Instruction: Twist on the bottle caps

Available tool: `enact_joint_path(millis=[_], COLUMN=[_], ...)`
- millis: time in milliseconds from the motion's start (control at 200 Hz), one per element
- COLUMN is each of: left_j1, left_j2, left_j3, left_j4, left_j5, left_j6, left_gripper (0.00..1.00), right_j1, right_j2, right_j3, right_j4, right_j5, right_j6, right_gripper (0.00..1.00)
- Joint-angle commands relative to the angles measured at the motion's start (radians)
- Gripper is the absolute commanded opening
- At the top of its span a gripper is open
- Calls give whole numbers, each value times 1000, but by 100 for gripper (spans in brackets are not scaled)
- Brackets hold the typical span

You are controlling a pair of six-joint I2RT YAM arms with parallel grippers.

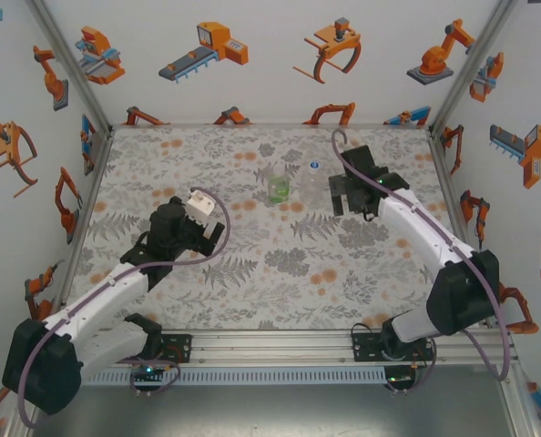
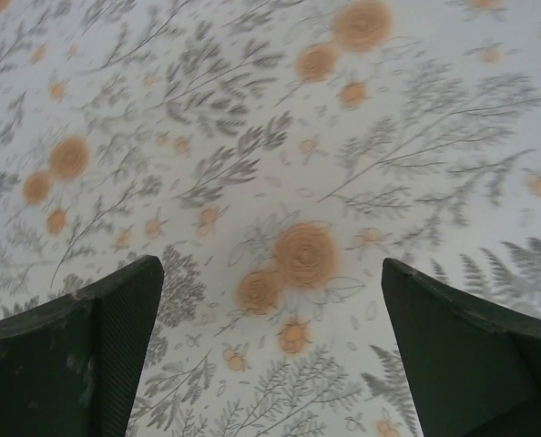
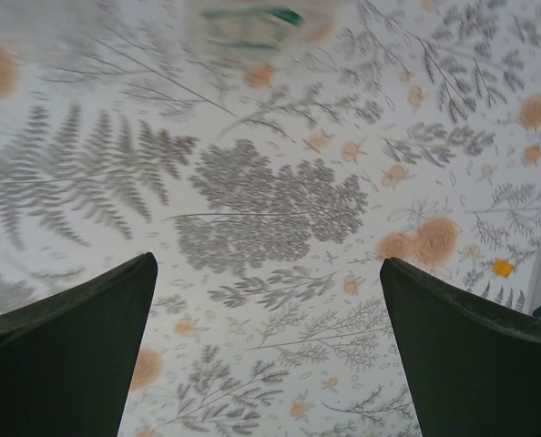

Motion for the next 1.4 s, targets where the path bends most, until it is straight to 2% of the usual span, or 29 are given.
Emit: enact_joint_path(millis=[0, 150, 300, 335, 481, 561, 606, 651, 711, 821, 996, 1066, 1126, 1197, 1397], left_j1=[61, 156, 248, 255, 320, 366, 389, 401, 426, 461, 503, 509, 515, 512, 505], left_j2=[27, 121, 244, 263, 326, 352, 384, 416, 402, 422, 545, 518, 540, 526, 533], left_j3=[-59, -106, -162, -152, -164, -135, -143, -147, -133, -146, -172, -130, -132, -115, -114], left_j4=[181, 299, 507, 511, 654, 642, 698, 747, 691, 739, 927, 792, 839, 777, 791], left_j5=[-74, -78, -26, -36, 68, 108, 157, 159, 181, 220, 298, 317, 303, 267, 224], left_j6=[-40, -62, -74, -69, -54, -110, -130, -146, -166, -196, -226, -219, -236, -241, -251], left_gripper=[97, 97, 97, 97, 97, 97, 97, 97, 97, 97, 97, 97, 97, 97, 97], right_j1=[-82, -196, -267, -286, -367, -380, -385, -389, -390, -389, -389, -389, -389, -389, -388], right_j2=[-50, -68, -66, -62, -18, -15, -7, 12, 54, 99, 93, 91, 91, 93, 93], right_j3=[-134, -301, -475, -513, -623, -649, -676, -689, -715, -779, -781, -783, -782, -780, -778], right_j4=[218, 432, 741, 816, 1070, 1149, 1222, 1270, 1343, 1505, 1498, 1497, 1497, 1496, 1490], right_j5=[-4, -72, -106, -117, -165, -188, -209, -229, -236, -258, -205, -186, -181, -181, -186], right_j6=[-31, -79, -160, -166, -118, -99, -90, -93, -93, -105, -84, -76, -73, -73, -76], right_gripper=[99, 99, 99, 99, 99, 99, 99, 99, 99, 99, 99, 99, 99, 99, 99])
